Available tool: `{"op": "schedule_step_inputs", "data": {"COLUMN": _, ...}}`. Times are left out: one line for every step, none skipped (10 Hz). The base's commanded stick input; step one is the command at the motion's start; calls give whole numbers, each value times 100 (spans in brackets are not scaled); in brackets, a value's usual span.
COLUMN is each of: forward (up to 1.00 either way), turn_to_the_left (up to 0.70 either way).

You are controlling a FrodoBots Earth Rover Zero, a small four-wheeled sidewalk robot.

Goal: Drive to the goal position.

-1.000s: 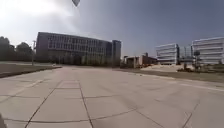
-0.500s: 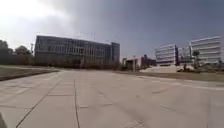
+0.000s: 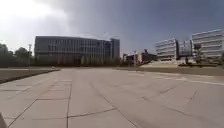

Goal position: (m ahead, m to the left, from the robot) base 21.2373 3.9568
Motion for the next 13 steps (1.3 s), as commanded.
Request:
{"op": "schedule_step_inputs", "data": {"forward": 70, "turn_to_the_left": 0}}
{"op": "schedule_step_inputs", "data": {"forward": 70, "turn_to_the_left": 0}}
{"op": "schedule_step_inputs", "data": {"forward": 70, "turn_to_the_left": 0}}
{"op": "schedule_step_inputs", "data": {"forward": 70, "turn_to_the_left": 0}}
{"op": "schedule_step_inputs", "data": {"forward": 70, "turn_to_the_left": 0}}
{"op": "schedule_step_inputs", "data": {"forward": 70, "turn_to_the_left": 0}}
{"op": "schedule_step_inputs", "data": {"forward": 70, "turn_to_the_left": 0}}
{"op": "schedule_step_inputs", "data": {"forward": 70, "turn_to_the_left": 0}}
{"op": "schedule_step_inputs", "data": {"forward": 70, "turn_to_the_left": 0}}
{"op": "schedule_step_inputs", "data": {"forward": 70, "turn_to_the_left": 0}}
{"op": "schedule_step_inputs", "data": {"forward": 70, "turn_to_the_left": 0}}
{"op": "schedule_step_inputs", "data": {"forward": 70, "turn_to_the_left": 0}}
{"op": "schedule_step_inputs", "data": {"forward": 70, "turn_to_the_left": 0}}
